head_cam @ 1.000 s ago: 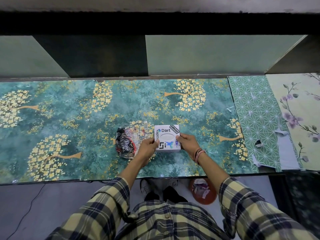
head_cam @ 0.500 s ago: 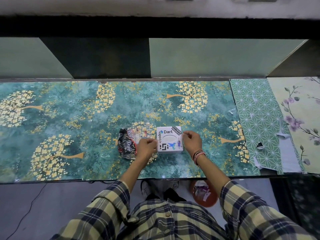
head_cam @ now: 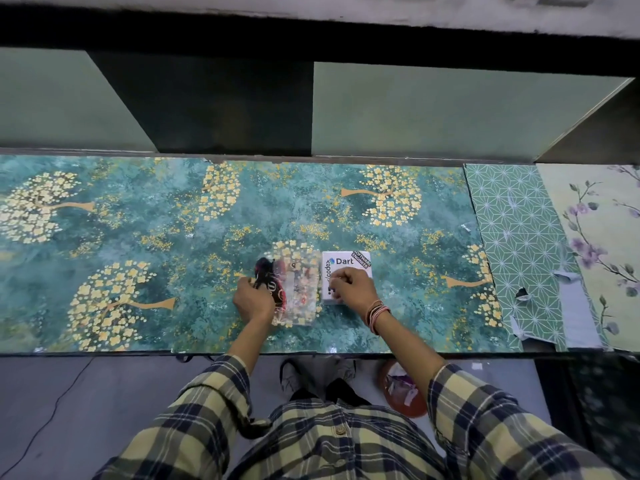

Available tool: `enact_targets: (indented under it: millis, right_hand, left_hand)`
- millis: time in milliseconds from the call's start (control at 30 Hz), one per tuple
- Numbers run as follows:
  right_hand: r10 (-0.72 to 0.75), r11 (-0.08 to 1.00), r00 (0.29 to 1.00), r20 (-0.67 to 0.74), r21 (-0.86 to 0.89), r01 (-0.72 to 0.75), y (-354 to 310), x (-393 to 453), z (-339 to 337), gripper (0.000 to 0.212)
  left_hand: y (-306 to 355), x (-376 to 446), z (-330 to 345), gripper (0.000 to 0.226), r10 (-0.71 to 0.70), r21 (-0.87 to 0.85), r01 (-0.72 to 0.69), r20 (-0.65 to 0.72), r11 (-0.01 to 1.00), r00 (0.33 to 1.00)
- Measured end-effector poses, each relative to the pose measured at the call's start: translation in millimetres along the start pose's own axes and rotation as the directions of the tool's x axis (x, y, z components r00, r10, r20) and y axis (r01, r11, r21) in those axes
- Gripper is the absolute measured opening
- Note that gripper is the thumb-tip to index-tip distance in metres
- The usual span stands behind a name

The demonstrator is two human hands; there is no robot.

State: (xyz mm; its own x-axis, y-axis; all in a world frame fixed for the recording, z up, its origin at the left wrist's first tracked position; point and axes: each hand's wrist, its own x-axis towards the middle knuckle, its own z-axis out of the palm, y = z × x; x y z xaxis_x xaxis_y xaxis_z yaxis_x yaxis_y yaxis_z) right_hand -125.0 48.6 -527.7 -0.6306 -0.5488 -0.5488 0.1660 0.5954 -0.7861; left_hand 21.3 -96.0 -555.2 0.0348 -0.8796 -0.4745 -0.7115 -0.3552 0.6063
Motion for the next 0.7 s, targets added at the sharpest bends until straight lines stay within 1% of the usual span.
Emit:
enact_targets:
  millis: [33, 67, 133, 167, 233, 267, 333, 367, 400, 467, 533, 600, 633, 667, 700]
  right_hand:
    - [0.013, 1.000, 0.998, 0.058, 0.028, -0.014, -2, -4, 5, 0.008]
    - [0.035, 0.996, 0.993, 0.116, 0.079, -0.045, -4, -7, 10, 0.012]
    - [0.104, 0.966, 0.971, 0.217, 0.211, -0.150, -11, -14, 19, 0.029]
    - [0.132, 0.945, 0.960, 0.249, 0.261, -0.198, -16, -16, 22, 0.043]
    - [0.171, 0.885, 0.939, 0.297, 0.374, -0.279, -23, -18, 24, 0.072]
    - [0.181, 0.839, 0.930, 0.319, 0.443, -0.315, -27, -19, 23, 0.080]
    - [0.189, 0.762, 0.921, 0.339, 0.541, -0.356, -33, -22, 21, 0.089]
    - [0.196, 0.758, 0.926, 0.322, 0.550, -0.352, -36, -23, 18, 0.090]
    - [0.202, 0.766, 0.936, 0.287, 0.550, -0.334, -38, -23, 17, 0.090]
    - [0.203, 0.790, 0.961, 0.186, 0.549, -0.273, -40, -24, 14, 0.084]
    - [0.220, 0.776, 0.972, 0.088, 0.589, -0.228, -39, -27, 11, 0.067]
    - [0.221, 0.730, 0.974, 0.040, 0.656, -0.193, -35, -30, 6, 0.035]
    - [0.206, 0.712, 0.978, 0.032, 0.681, -0.172, -31, -34, 3, 0.023]
    - [0.188, 0.695, 0.981, 0.035, 0.701, -0.158, -28, -37, 0, 0.022]
    - [0.175, 0.690, 0.984, 0.034, 0.709, -0.147, -23, -41, -4, 0.026]
  left_hand:
    - [-1, 2, -2, 0.025, 0.024, -0.049, -0.025, -0.016, 0.998, 1.000]
    - [0, 2, -4, 0.024, 0.065, -0.115, -0.067, -0.023, 0.991, 0.998]
    - [5, -4, -10, 0.037, 0.160, -0.223, -0.158, -0.009, 0.962, 0.987]
    - [9, -9, -13, 0.040, 0.207, -0.262, -0.197, 0.011, 0.945, 0.978]
    - [14, -15, -18, 0.040, 0.286, -0.337, -0.240, 0.094, 0.911, 0.954]
    - [17, -21, -22, 0.041, 0.325, -0.365, -0.252, 0.154, 0.896, 0.933]
    - [23, -32, -27, 0.047, 0.377, -0.400, -0.254, 0.267, 0.881, 0.887]
    - [24, -37, -29, 0.051, 0.382, -0.427, -0.227, 0.322, 0.875, 0.866]
    - [25, -42, -31, 0.054, 0.388, -0.456, -0.194, 0.380, 0.868, 0.840]
    - [28, -49, -34, 0.060, 0.384, -0.449, -0.149, 0.496, 0.881, 0.779]
    - [29, -54, -33, 0.063, 0.341, -0.368, -0.127, 0.605, 0.921, 0.719]
    - [29, -59, -30, 0.051, 0.294, -0.314, -0.098, 0.668, 0.944, 0.684]
    - [28, -62, -27, 0.042, 0.293, -0.313, -0.095, 0.681, 0.945, 0.671]
    - [29, -67, -26, 0.036, 0.299, -0.327, -0.085, 0.688, 0.941, 0.661]
    - [29, -70, -24, 0.035, 0.293, -0.351, -0.041, 0.705, 0.935, 0.646]
